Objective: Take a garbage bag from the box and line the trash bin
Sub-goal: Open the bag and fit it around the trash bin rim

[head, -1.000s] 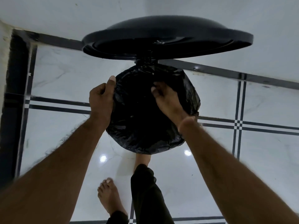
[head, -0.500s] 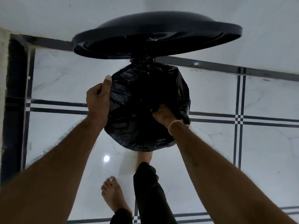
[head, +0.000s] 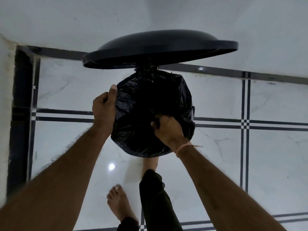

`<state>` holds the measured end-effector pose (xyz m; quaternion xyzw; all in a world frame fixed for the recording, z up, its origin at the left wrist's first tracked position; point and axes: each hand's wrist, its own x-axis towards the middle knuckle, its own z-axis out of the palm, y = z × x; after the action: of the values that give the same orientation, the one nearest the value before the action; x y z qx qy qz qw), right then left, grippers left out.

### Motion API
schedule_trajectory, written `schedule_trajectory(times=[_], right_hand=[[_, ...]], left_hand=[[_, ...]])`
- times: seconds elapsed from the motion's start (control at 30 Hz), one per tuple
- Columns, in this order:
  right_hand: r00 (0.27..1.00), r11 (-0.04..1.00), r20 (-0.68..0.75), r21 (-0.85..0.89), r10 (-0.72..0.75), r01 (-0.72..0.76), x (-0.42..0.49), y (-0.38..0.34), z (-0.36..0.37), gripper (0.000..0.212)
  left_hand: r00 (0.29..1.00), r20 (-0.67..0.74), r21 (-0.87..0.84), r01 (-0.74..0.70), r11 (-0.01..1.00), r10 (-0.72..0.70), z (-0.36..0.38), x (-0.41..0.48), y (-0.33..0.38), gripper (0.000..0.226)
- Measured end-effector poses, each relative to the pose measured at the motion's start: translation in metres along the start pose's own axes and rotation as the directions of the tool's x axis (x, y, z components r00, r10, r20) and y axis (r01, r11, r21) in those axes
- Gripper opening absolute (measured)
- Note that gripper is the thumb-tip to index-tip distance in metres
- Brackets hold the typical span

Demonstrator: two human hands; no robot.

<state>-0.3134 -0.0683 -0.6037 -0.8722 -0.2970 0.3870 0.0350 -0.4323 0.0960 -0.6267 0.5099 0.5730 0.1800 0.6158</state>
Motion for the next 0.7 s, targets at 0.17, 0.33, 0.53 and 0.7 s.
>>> schedule_trajectory(times=[0.17,0.33,0.53,0.7], right_hand=[[0.882,0.965,-0.452,0.144,-0.132,0.219,-0.018,-0.007,-0.023,0.041],[0.787,0.977,-0.588,-0.024,-0.186,0.212,0.02,-0.011,-0.044,0.051],[0.837,0.971,-0.543,0.154,-0.072,0.184,0.044,0.02,-0.058,0.045],[0.927,0.838,-0.366,0.528,0.08,0.136,0.045,0.048,-0.078,0.028]], left_hand=[[0.993,0.003,0.108,0.117,0.987,-0.118,-0.001,-0.009,0.018,0.075],[0.986,-0.161,0.317,0.014,0.948,0.04,0.004,0.0,0.031,0.065],[0.991,-0.014,0.444,-0.113,0.889,0.132,0.022,0.016,0.048,0.025],[0.997,0.014,0.438,-0.08,0.895,0.082,0.02,0.022,0.048,0.02]])
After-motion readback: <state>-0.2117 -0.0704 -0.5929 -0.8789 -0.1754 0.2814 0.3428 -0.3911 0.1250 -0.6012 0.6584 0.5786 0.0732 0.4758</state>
